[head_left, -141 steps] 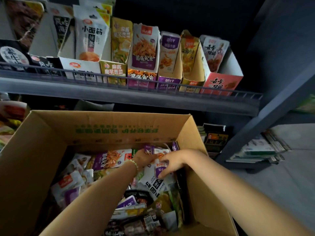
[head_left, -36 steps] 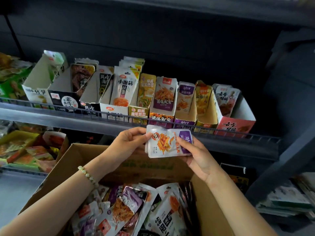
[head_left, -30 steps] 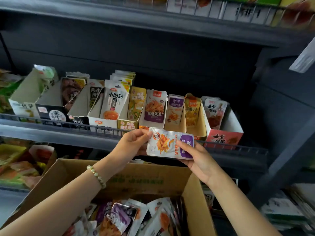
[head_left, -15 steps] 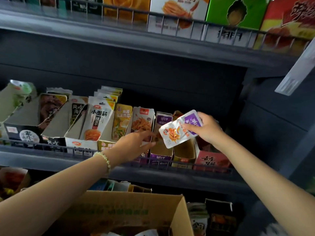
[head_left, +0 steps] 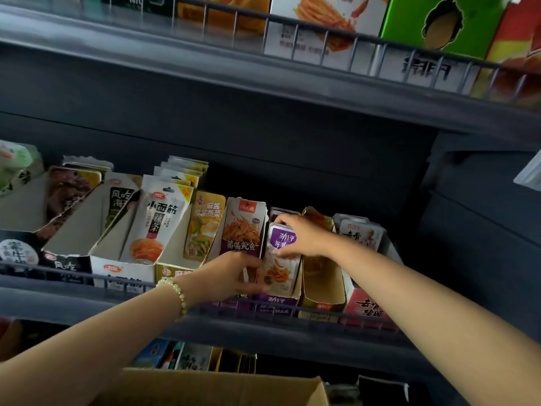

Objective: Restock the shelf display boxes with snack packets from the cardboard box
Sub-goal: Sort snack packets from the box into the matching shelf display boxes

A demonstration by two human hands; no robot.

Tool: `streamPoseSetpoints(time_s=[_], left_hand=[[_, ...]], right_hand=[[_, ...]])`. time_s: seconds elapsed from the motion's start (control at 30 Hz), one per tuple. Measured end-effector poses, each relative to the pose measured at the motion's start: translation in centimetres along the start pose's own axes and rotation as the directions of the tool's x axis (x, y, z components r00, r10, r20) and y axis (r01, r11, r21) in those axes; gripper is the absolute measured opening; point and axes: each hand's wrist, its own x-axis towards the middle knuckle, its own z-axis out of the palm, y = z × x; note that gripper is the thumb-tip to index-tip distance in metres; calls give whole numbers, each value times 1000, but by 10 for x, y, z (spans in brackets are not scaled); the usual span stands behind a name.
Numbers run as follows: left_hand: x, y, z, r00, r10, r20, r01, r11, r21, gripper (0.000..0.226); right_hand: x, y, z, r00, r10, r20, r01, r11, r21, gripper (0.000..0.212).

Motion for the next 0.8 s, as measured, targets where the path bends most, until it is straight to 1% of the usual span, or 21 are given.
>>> streamPoseSetpoints(time_s=[0.13, 0.23, 0.3, 0.37, 0.43, 0.57, 0.73, 0.8], left_hand=[[2, -3, -1, 999, 38, 0, -38, 999, -23, 21], [5, -7, 1, 998, 54, -16, -54, 999, -7, 20], [6, -9, 1, 998, 58, -26, -58, 998, 5, 23], [6, -10, 2, 998, 61, -25, -61, 998, 12, 24], [7, -11, 2, 998, 65, -27, -65, 998, 15, 23], [7, -11, 2, 997, 69, -34, -68, 997, 32, 23], [4, -6, 3, 998, 51, -35, -49, 998, 47, 23], [1, -4, 3, 999, 27, -42, -24, 997, 71, 22]], right_hand=[[2, 9, 1, 1000, -20, 2, 20, 999, -46, 70], [8, 14, 2, 998, -33, -60, 29, 997, -65, 70], [12, 14, 1, 992, -59, -109, 41, 987, -157, 66], [16, 14, 0, 980, -97, -173, 44, 957, -288, 64], [20, 15, 1, 965, -143, -219, 60, 936, -348, 65], [23, 19, 3, 954, -169, -247, 79, 938, -338, 67], [16, 26, 2, 955, -135, -266, 45, 947, -319, 69], [10, 26, 2, 952, -129, -276, 44, 954, -295, 67]])
